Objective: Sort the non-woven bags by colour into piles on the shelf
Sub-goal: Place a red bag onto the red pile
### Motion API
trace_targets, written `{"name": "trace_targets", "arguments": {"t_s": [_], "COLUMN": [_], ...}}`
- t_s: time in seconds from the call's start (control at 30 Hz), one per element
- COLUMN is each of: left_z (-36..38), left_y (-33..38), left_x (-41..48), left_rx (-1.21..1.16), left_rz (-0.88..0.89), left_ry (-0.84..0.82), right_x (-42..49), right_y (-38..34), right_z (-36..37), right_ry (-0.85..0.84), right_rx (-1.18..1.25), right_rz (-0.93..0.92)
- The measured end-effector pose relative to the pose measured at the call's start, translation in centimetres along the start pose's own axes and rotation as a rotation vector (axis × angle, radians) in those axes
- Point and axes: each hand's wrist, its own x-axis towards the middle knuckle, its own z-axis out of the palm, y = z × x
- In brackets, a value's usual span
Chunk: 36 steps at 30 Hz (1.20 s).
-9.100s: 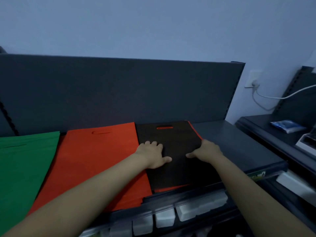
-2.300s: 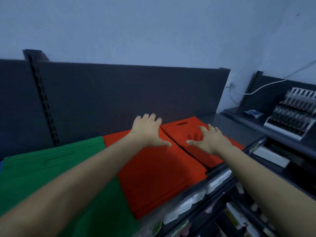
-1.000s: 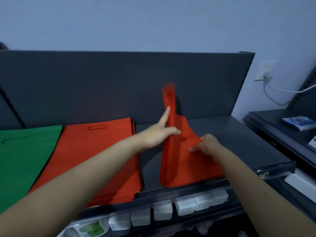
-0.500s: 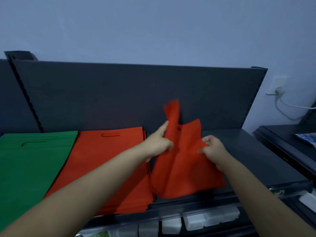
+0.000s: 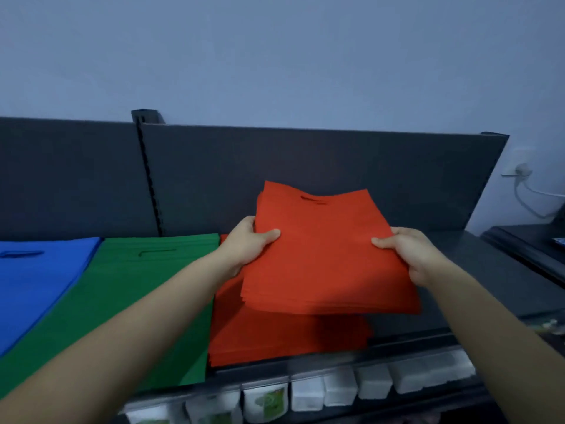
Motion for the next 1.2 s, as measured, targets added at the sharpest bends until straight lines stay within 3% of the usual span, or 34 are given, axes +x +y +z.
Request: {"name": "trace_targets", "arguments": {"t_s": [0.13, 0.3, 0.53, 0.73, 0.93, 1.2], "left_z": [-3.8, -3.5, 0.2, 0.8, 2.4, 2.4], "left_y": [-2.5, -4.6, -5.7, -7.6, -9.9, -9.3], "left_x": [-0.3, -0.6, -1.6, -1.8, -2.9, -3.1], "left_rx": [0.053, 0.184, 0.699, 0.75, 1.062, 1.203], "left_rz": [-0.051, -0.092, -0.114, -0.243, -0.057, -0.049], "left_ry": [-0.006, 0.006, 0.106, 0.118, 0.169, 0.089], "right_x": [-0.6, -0.4, 2.4, 3.5, 2.8, 2.0], "right_y": [1.5, 3.0, 6.7, 9.7, 10.7, 10.0], "right_z": [4.4, 6.3, 7.7, 8.2, 8.8, 9.0], "right_ry": [0.033, 0.088, 0.052, 0.005, 0.035, 0.007], "right_rx": [-0.062, -0.139, -0.576, -0.838, -1.016, -1.089], "right_rz": [-0.018, -0.116, -0.177, -0.157, -0.262, -0.276]}}
